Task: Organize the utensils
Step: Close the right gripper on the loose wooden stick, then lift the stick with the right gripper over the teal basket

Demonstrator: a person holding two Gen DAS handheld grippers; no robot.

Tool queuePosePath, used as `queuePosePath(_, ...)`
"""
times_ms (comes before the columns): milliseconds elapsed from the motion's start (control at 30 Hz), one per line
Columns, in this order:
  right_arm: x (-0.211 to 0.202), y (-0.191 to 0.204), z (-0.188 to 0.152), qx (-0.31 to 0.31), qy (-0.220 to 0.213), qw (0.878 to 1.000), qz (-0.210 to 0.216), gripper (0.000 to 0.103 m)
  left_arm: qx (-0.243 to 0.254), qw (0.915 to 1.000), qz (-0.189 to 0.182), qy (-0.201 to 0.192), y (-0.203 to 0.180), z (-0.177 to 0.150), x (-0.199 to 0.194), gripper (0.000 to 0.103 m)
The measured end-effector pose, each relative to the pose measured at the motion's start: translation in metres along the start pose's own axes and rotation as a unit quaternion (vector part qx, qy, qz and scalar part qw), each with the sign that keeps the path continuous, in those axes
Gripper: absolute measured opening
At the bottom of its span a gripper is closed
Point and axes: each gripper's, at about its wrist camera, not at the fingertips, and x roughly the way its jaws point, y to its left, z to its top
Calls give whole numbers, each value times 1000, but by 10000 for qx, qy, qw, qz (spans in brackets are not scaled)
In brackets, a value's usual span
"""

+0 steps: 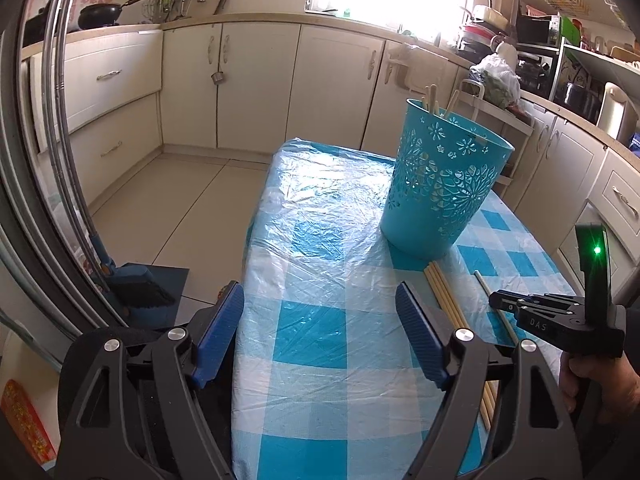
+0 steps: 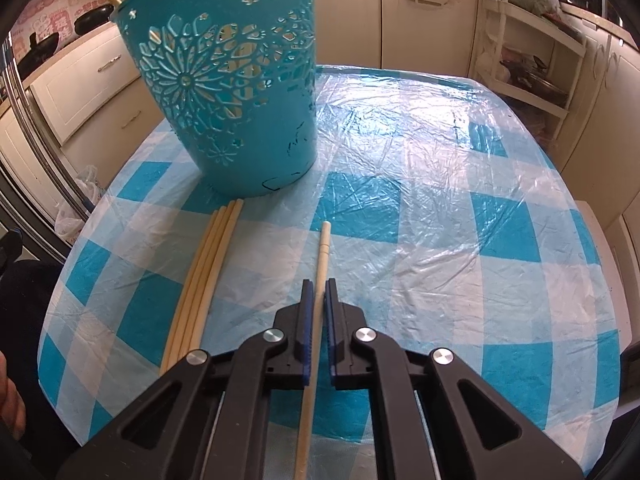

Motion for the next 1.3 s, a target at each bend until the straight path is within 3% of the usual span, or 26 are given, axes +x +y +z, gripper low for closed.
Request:
queuePosePath(533,-31,-19,-17,665,-357,9949,667,6,83,9999,60,76,-4,-2,5,76)
queuePosePath(933,-95,-15,5,705,-1281,9827,1141,6,71,9999,83,44,-5,-3,5,76)
queuePosePath(1300,-150,-6,51,633,-2244,9589,1617,6,69,9999,102,28,-5,-4,5,76)
